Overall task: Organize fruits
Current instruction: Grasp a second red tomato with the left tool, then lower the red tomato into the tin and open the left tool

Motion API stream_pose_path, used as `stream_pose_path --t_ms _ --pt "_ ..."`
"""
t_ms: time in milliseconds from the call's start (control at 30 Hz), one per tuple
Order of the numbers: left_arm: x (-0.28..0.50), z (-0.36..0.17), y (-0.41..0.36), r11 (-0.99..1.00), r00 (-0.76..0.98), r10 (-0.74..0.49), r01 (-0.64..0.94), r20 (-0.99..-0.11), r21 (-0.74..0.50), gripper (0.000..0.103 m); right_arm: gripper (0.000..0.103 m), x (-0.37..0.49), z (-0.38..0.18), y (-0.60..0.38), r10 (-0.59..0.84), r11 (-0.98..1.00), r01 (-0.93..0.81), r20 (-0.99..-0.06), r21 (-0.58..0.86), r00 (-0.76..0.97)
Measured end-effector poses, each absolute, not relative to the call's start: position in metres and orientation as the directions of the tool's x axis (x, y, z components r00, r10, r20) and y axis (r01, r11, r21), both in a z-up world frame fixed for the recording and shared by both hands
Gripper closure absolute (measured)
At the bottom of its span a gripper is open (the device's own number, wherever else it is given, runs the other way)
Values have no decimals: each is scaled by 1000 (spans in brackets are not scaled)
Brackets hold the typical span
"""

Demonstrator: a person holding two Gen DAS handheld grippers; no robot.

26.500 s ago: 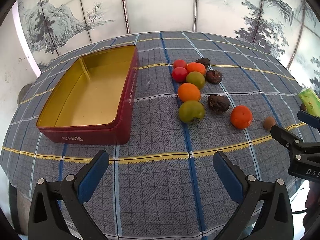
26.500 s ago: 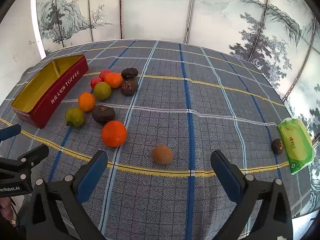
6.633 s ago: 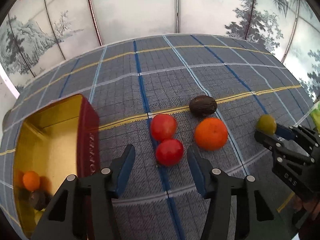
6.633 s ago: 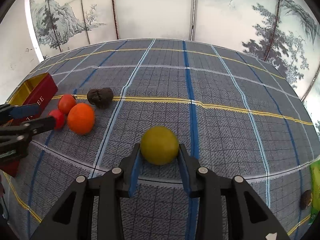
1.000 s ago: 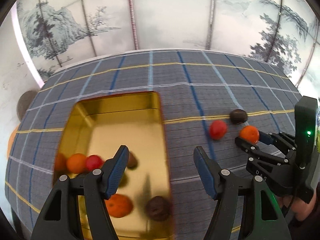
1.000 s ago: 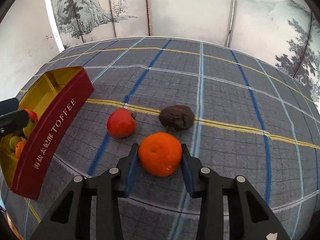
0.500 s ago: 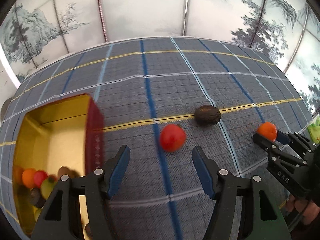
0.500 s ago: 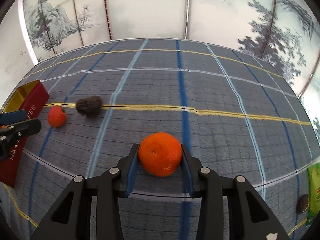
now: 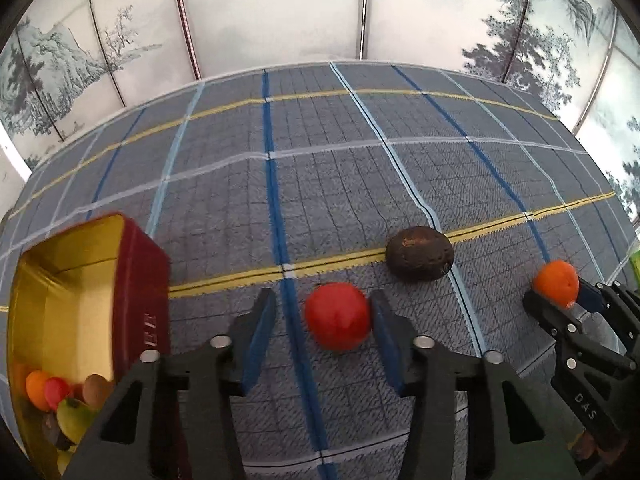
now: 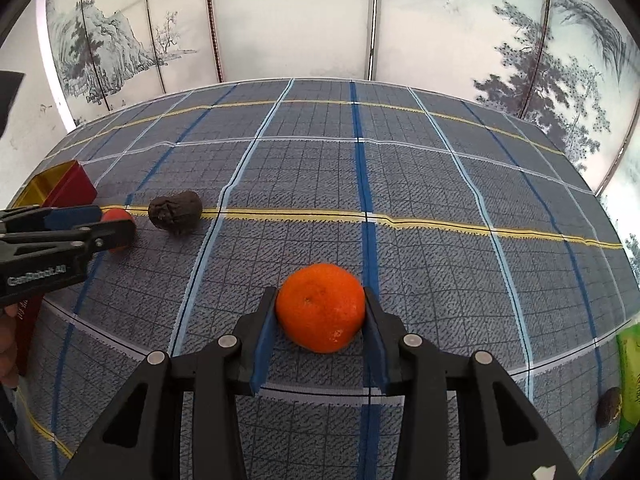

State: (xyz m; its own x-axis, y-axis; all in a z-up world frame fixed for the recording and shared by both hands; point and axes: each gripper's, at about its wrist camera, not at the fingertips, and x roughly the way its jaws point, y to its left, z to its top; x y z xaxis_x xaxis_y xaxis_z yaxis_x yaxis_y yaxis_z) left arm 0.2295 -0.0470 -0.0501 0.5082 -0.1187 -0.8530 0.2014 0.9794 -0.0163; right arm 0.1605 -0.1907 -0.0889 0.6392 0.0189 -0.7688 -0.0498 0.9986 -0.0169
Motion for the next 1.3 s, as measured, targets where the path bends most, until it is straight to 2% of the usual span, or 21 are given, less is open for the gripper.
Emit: stream_pose_path --t_ms 100,333,567,900,1300 --pt "229 -52 -50 979 501 -130 203 -856 -30 69 65 160 -89 -190 18 999 -50 -769 -18 639" --pt "218 -48 -43 986 506 -101 168 -856 -17 70 65 160 -89 -191 18 999 -50 -769 -18 639" --pt "191 -20 -21 990 522 -114 134 -845 -51 70 65 161 -89 -192 15 999 -49 -769 -21 639" --pt "141 14 39 995 572 -72 100 -817 -18 70 65 161 -89 -191 13 999 -49 -769 -24 639" --pt "112 -7 127 1000 535 17 -31 -845 1 70 65 161 -89 -192 9 998 -48 -768 -28 640"
